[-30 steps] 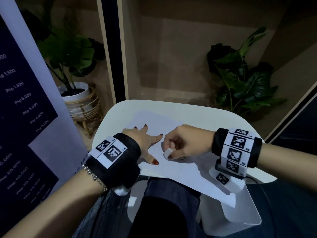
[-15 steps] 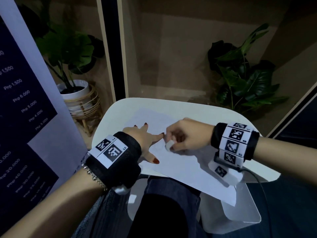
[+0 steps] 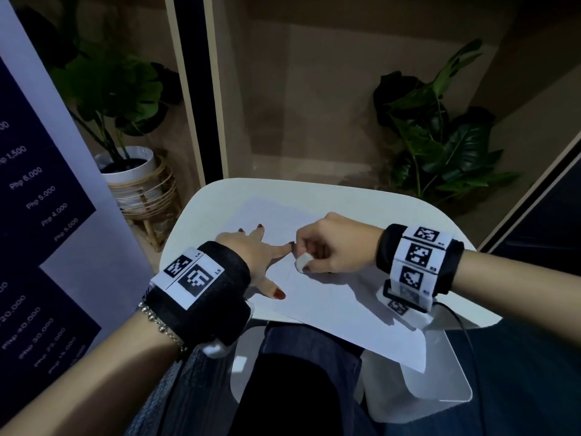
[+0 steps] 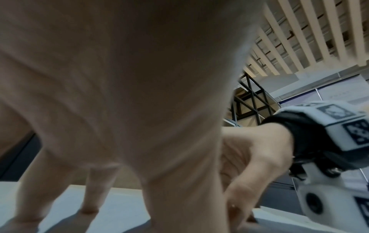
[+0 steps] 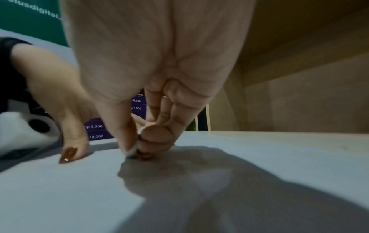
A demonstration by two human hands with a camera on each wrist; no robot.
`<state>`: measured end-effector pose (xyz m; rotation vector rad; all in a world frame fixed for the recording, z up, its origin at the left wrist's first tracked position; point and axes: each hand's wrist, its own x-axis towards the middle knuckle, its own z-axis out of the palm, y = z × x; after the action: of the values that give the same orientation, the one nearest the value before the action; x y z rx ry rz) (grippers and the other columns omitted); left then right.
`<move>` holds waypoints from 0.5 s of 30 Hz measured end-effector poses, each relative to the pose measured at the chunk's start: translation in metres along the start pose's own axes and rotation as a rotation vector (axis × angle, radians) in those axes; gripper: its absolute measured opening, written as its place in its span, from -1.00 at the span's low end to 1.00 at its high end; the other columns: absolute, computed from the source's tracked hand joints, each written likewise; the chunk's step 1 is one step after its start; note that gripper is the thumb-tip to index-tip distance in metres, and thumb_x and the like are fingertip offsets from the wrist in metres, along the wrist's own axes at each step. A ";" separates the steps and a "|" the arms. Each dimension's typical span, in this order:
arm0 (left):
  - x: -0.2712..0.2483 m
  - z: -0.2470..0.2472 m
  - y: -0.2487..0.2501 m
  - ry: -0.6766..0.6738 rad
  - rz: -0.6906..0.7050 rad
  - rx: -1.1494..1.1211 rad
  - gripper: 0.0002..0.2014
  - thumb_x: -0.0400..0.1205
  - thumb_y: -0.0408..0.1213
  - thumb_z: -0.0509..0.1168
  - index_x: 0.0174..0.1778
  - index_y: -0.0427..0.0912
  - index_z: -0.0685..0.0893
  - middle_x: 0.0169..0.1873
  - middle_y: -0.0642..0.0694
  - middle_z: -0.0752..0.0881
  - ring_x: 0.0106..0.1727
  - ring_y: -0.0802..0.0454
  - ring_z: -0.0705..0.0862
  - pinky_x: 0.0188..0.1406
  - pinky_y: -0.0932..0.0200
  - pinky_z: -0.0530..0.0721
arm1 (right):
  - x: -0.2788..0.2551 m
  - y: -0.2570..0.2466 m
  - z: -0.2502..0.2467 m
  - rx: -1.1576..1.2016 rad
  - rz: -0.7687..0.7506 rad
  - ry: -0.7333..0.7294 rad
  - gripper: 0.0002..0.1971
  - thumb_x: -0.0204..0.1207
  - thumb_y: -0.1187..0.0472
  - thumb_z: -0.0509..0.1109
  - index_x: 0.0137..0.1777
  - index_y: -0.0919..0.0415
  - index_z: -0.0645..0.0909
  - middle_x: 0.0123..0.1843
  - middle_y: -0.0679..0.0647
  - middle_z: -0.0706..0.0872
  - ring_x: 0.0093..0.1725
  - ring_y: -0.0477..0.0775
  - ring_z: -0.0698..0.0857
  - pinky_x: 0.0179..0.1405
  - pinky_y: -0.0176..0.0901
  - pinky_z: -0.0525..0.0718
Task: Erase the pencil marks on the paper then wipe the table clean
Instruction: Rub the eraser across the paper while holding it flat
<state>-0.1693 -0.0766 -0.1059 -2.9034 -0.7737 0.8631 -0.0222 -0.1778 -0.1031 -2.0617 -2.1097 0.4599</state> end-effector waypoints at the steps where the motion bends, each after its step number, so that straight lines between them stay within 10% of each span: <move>1: 0.000 0.000 0.000 -0.001 -0.002 0.001 -0.09 0.54 0.36 0.26 0.65 0.42 -0.22 0.73 -0.16 -0.20 0.64 -0.34 0.25 0.42 -0.14 0.48 | -0.001 -0.002 0.002 0.002 -0.012 0.020 -0.90 0.47 0.16 0.52 -0.09 0.12 0.66 -0.26 -0.05 0.76 -0.31 -0.12 0.62 -0.20 -0.26 0.58; 15: -0.003 -0.001 0.001 -0.018 -0.017 0.001 -0.07 0.55 0.35 0.26 0.64 0.44 -0.28 0.72 -0.14 -0.24 0.64 -0.30 0.26 0.35 -0.05 0.50 | -0.013 -0.018 0.012 0.136 -0.048 -0.113 -0.86 0.45 0.18 0.57 -0.16 0.09 0.63 -0.34 -0.12 0.70 -0.35 -0.19 0.61 -0.31 -0.46 0.51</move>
<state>-0.1705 -0.0785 -0.1040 -2.8872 -0.7980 0.8888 -0.0424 -0.1922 -0.1072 -1.9487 -2.1191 0.7084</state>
